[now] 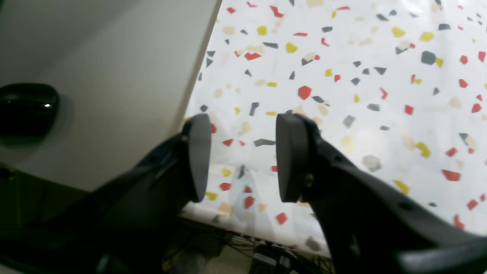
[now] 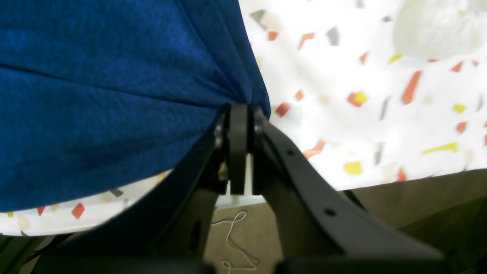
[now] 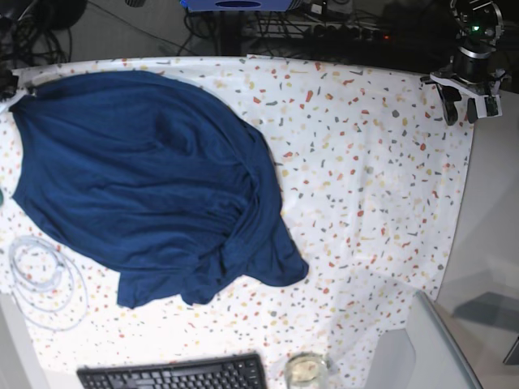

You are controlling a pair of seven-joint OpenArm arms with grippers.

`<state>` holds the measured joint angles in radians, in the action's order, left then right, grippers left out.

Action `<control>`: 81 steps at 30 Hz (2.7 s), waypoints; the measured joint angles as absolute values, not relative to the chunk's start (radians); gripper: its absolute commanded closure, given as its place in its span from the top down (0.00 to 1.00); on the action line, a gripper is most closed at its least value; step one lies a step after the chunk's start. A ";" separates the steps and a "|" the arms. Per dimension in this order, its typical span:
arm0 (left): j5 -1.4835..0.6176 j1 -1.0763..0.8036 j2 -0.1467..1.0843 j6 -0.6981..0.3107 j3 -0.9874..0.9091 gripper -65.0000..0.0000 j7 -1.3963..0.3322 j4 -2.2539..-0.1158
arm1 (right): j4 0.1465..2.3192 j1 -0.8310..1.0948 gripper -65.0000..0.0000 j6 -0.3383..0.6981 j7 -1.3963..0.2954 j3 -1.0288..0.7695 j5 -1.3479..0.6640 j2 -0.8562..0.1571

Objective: Layout the t-shirt on the table in an organized manner, then fold the t-shirt properly
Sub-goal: 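Drag the held fabric with the right gripper toward the shirt's outer edge, then grasp the bunched shirt fabric with the right gripper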

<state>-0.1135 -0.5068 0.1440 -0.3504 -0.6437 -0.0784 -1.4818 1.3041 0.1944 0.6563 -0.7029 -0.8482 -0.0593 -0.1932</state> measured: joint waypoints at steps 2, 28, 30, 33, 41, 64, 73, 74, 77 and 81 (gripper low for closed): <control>-0.113 -0.505 0.145 -0.348 -0.644 0.42 -0.079 -1.481 | 1.304 0.192 0.00 0.656 -0.704 -0.852 -0.059 -0.195; -0.114 -0.530 0.148 -0.348 -0.649 0.42 -0.078 -1.483 | 0.797 -0.248 0.56 0.651 -0.414 -0.663 -0.051 -0.355; -0.113 -0.541 0.146 -0.348 -0.649 0.42 -0.079 -1.482 | 0.708 -0.290 0.56 0.601 -0.357 -0.661 -0.053 -0.382; -0.113 -0.539 0.144 -0.348 -0.649 0.42 -0.078 -1.481 | 0.638 -0.318 0.56 0.546 -0.306 -0.661 -0.055 -0.405; -0.114 -0.562 0.149 -0.345 -0.607 0.41 -0.078 -1.487 | 0.965 -0.142 0.56 0.692 -0.331 -0.658 -0.057 -0.316; -0.117 -0.572 0.136 -0.347 -0.650 0.41 -0.079 -1.517 | 1.430 -0.087 0.56 0.592 -0.702 0.356 -0.059 0.002; -0.113 -0.570 0.136 -0.352 -0.786 0.41 -0.080 -1.474 | 1.222 -0.138 0.56 0.493 -0.667 0.426 -0.052 0.074; -0.113 -0.571 0.137 -0.351 -0.792 0.41 -0.079 -1.474 | 1.208 -0.138 0.56 0.484 -0.640 0.426 -0.052 0.074; -0.114 -0.570 0.139 -0.352 -0.797 0.41 -0.078 -1.474 | 1.165 -0.146 0.56 0.452 -0.595 0.426 -0.052 0.073; -0.114 -0.569 0.137 -0.352 -0.794 0.41 -0.078 -1.474 | 1.139 -0.146 0.55 0.434 -0.587 0.426 -0.052 0.067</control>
